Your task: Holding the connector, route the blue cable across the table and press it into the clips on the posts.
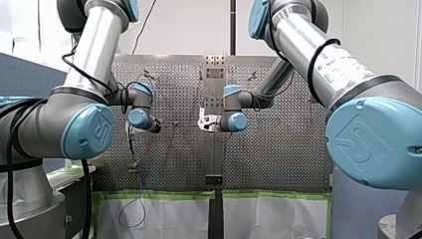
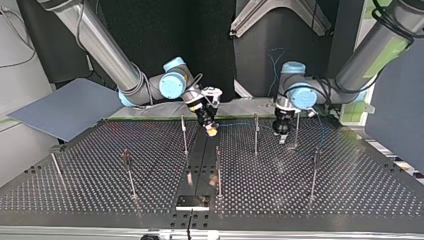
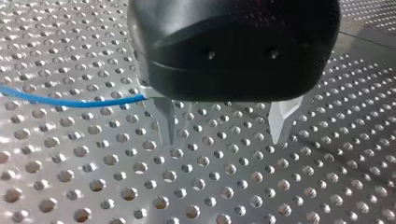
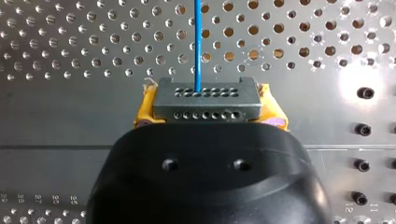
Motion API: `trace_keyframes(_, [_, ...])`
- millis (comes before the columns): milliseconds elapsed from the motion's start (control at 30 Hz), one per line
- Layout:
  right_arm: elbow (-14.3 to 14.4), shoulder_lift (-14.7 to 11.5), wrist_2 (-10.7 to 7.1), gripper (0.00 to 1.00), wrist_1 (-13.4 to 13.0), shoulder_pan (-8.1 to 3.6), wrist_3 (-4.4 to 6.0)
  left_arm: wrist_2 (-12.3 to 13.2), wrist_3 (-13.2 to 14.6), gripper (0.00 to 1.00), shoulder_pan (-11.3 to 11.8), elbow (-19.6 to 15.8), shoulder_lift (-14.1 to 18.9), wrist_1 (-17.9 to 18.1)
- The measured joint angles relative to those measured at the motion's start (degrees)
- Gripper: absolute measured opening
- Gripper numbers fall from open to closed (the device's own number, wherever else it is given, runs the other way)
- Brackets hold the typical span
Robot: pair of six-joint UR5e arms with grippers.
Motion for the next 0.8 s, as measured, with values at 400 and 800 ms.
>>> trace_keyframes(400, [0.0, 0.0, 0.07, 0.0, 2.1, -0.91, -0.14, 4.2, 2.8, 1.0, -0.8, -5.5, 5.5, 0.0])
trace_keyframes(800, [0.0, 0.0, 0.06, 0.0, 2.5, -0.92, -0.23, 4.5, 7.0, 1.0, -1.0, -11.9, 11.9, -0.1])
